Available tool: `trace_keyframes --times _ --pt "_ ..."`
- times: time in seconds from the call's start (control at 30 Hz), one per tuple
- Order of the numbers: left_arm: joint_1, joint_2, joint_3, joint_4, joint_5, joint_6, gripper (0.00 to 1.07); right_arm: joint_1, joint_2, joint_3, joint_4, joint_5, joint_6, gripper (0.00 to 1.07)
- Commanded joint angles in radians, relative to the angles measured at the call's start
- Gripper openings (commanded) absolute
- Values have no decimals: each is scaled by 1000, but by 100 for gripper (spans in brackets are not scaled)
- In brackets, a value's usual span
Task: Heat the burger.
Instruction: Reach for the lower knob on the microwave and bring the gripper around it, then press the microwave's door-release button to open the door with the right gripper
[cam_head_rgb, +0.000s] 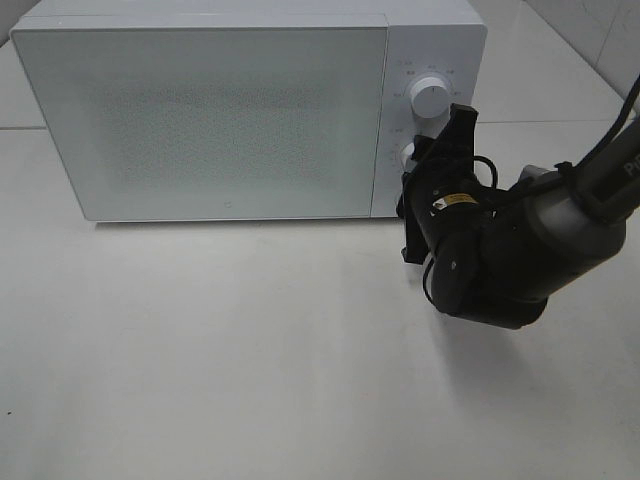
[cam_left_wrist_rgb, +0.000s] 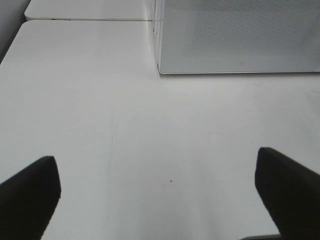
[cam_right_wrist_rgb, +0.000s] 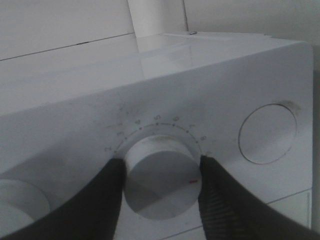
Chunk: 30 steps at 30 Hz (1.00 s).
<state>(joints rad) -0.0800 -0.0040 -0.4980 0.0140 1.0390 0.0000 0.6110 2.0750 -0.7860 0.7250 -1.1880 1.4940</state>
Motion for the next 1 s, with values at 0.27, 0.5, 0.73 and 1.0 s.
trace_keyframes --times 0.27,0.5,0.73,1.0 --pt "2 -26 2 -5 -2 0 98 -5 -33 -6 47 -88 -143 70" --pt "2 -26 2 -5 -2 0 98 -3 -53 -3 -17 20 -182 77" --pt "2 -26 2 -5 -2 0 98 -1 -133 80 -56 123 -277 76" --pt "2 -26 2 -5 -2 0 98 -5 -238 164 -148 298 -484 76"
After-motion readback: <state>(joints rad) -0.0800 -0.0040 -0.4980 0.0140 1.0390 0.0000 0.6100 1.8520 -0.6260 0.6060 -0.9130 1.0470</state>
